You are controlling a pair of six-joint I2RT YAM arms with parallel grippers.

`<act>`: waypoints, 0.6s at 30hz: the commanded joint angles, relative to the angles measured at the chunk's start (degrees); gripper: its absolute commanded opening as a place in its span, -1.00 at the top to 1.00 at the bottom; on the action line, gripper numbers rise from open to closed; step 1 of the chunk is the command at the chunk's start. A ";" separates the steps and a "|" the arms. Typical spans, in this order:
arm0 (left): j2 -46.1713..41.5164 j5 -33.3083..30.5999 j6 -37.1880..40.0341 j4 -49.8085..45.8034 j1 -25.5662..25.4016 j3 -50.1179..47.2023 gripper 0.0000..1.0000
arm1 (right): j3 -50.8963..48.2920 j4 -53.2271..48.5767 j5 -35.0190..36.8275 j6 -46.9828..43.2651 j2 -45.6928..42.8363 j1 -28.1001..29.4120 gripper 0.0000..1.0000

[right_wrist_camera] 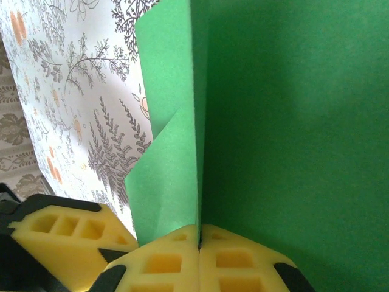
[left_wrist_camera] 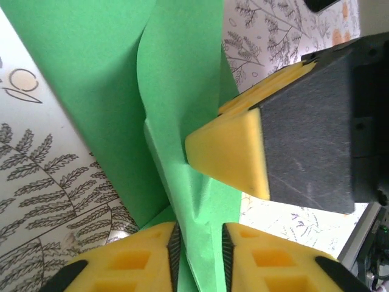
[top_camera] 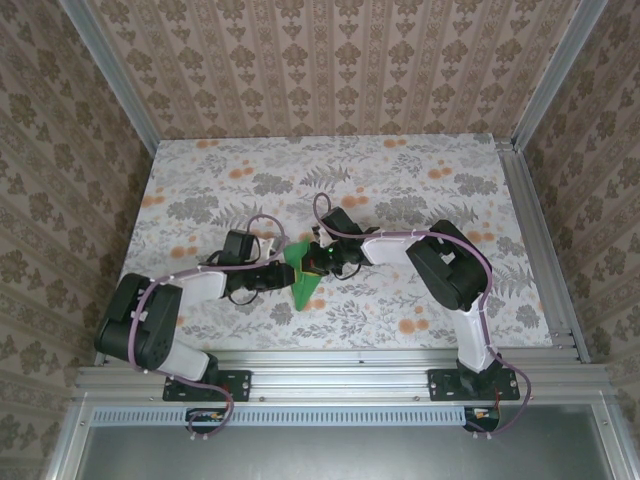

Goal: Fold a paper plane with a square sheet of paper (pick it up from the middle)

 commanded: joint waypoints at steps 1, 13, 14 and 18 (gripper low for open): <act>-3.69 -1.94 0.63 -3.97 0.56 0.97 0.39 | 0.12 -1.50 1.50 -0.65 -4.02 0.26 0.94; -13.98 -4.36 -1.54 -14.52 0.19 4.17 -0.17 | -2.11 -0.54 0.74 1.49 -11.34 -1.78 0.99; -14.68 -4.03 -2.24 -14.49 0.18 3.95 -0.19 | -2.54 0.17 0.52 2.08 -11.86 -2.06 0.99; -17.73 -3.21 -5.58 -14.16 0.17 3.11 -0.36 | -4.04 3.28 -0.67 4.40 -13.33 -2.79 0.99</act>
